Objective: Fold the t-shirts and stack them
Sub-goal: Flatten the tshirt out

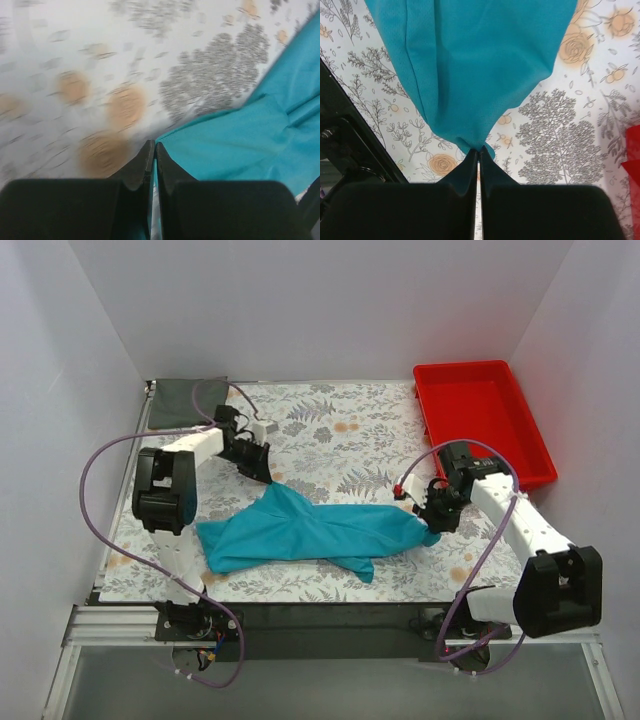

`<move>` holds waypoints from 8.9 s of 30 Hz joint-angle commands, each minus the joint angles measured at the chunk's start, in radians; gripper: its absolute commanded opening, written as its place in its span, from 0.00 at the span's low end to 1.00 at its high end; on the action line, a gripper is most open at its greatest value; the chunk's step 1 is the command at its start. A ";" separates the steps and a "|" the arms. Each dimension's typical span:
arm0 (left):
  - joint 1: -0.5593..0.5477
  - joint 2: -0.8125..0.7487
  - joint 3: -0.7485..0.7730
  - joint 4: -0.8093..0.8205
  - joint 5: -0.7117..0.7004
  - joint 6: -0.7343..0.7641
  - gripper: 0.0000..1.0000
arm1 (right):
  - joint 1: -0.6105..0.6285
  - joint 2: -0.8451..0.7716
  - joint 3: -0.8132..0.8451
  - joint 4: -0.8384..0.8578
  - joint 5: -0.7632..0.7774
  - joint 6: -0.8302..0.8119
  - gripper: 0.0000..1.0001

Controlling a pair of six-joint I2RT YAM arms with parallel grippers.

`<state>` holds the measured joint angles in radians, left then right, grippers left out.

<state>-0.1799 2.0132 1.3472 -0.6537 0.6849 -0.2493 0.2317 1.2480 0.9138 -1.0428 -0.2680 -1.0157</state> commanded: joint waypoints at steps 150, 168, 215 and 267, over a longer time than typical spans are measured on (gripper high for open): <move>0.263 -0.279 0.065 0.072 -0.268 -0.157 0.38 | 0.000 0.487 0.600 0.373 0.033 0.324 0.87; 0.276 0.142 0.193 0.075 -0.387 -0.327 0.09 | -0.002 0.600 0.333 0.283 0.113 0.321 0.33; 0.146 -0.708 -0.683 -0.259 -0.469 0.278 0.22 | 0.029 0.427 0.053 0.244 0.118 0.338 0.33; 0.213 -0.374 0.120 -0.200 -0.148 0.016 0.48 | 0.083 0.494 0.701 0.159 -0.027 0.394 0.62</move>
<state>-0.0055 1.5616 1.3731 -0.9844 0.4454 -0.1116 0.3416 1.6409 1.4902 -0.9127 -0.2737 -0.6498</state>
